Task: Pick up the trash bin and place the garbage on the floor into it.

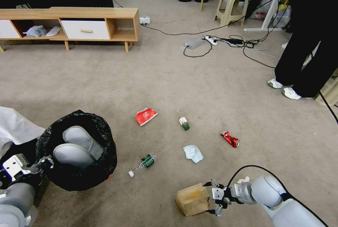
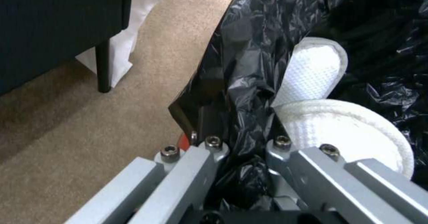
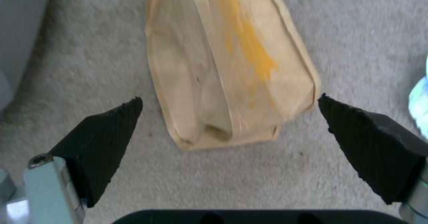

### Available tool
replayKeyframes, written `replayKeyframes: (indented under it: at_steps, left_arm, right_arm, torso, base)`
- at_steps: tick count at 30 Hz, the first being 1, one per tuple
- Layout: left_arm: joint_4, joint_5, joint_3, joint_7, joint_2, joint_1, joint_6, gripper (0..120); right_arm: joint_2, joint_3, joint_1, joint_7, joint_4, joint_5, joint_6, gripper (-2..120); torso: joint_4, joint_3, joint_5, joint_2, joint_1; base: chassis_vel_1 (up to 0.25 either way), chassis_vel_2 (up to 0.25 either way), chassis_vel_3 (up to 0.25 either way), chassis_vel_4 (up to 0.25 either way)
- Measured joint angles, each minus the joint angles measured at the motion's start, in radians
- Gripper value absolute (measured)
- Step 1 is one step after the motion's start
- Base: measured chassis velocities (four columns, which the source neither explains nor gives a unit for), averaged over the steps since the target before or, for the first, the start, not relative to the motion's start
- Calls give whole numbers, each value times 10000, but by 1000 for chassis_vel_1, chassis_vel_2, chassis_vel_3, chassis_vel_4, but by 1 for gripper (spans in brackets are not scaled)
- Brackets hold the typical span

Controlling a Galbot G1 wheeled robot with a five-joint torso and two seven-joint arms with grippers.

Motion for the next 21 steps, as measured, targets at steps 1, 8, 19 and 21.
replayKeyframes:
  at_steps: [1,8,19,21]
  left_arm:
    - [7,0,1,4,0,-4,-2,4]
    - [40,0,-3,11,5,-9,-15,4]
    - [73,0,-18,21,19,3,-32,4]
    - [78,0,-9,21,19,-1,-32,4]
  right_arm:
    - [52,6,40,1,-139,-61,57,100]
    - [379,29,356,-180,-786,-255,357,91]
    - [693,246,817,-231,-1384,-207,724,50]
    - [729,269,843,-204,-1438,-205,767,46]
  torso:
    - [0,0,0,0,0]
    - [0,0,1,0,1]
    - [0,0,0,-1,0]
    - [0,0,1,-1,1]
  base:
    - [0,0,0,0]
    - [0,0,0,0]
    - [0,0,0,0]
    - [0,0,0,0]
